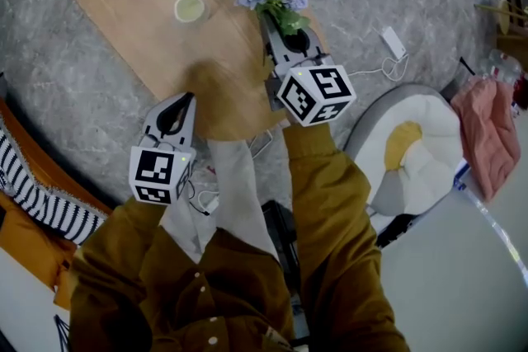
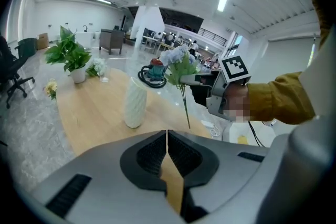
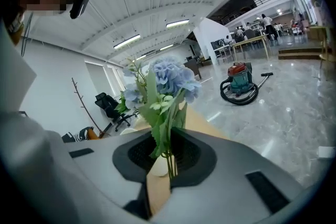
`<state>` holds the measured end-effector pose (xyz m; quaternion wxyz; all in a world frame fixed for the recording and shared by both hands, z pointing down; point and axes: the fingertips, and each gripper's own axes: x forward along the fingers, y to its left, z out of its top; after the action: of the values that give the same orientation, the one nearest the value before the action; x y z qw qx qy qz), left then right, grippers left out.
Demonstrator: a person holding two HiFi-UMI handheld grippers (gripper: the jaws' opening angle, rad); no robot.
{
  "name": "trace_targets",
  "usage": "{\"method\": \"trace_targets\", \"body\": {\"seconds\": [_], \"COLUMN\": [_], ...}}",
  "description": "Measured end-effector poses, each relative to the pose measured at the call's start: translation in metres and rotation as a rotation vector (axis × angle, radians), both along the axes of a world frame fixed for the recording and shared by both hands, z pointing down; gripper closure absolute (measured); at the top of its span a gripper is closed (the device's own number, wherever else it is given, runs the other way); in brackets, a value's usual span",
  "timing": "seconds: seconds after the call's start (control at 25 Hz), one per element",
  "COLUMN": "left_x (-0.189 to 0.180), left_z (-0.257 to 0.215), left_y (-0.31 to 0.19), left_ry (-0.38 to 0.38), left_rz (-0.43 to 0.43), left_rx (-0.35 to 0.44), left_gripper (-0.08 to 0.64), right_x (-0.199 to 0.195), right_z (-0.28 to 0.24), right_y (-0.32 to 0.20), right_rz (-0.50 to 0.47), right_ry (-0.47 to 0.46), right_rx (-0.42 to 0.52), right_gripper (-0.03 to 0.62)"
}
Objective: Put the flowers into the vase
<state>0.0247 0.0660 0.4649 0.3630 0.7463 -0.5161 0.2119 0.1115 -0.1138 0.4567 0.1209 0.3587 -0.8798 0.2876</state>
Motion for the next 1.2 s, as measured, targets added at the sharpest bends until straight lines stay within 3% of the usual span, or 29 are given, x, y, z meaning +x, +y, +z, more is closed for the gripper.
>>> {"method": "trace_targets", "body": {"seconds": [0.36,0.6,0.84,0.88,1.04,1.2], "left_x": [-0.011,-0.018,-0.027,-0.028,-0.03,-0.037], "left_z": [0.002,0.0,-0.005,-0.006,-0.005,-0.002], "left_y": [-0.008,-0.02,-0.035,-0.037,-0.045,-0.055], "left_ry": [-0.003,-0.015,-0.054,-0.06,-0.08,-0.096], "left_rz": [0.018,0.027,0.027,0.03,0.05,0.055], "left_rx": [0.026,0.056,0.119,0.129,0.154,0.185], "left_gripper": [0.551,0.551,0.548,0.535,0.373,0.298], "right_x": [-0.014,-0.031,-0.046,-0.048,-0.057,-0.068], "right_z": [-0.046,-0.081,-0.116,-0.121,-0.139,-0.148], "right_y": [-0.014,-0.015,-0.012,-0.013,-0.014,-0.016], "right_rz": [0.027,0.009,-0.031,-0.035,-0.048,-0.063], "right_ry": [-0.142,-0.189,-0.329,-0.347,-0.397,-0.44], "right_rx": [0.097,0.161,0.21,0.218,0.247,0.26], "right_gripper": [0.538,0.538,0.538,0.538,0.538,0.538]}}
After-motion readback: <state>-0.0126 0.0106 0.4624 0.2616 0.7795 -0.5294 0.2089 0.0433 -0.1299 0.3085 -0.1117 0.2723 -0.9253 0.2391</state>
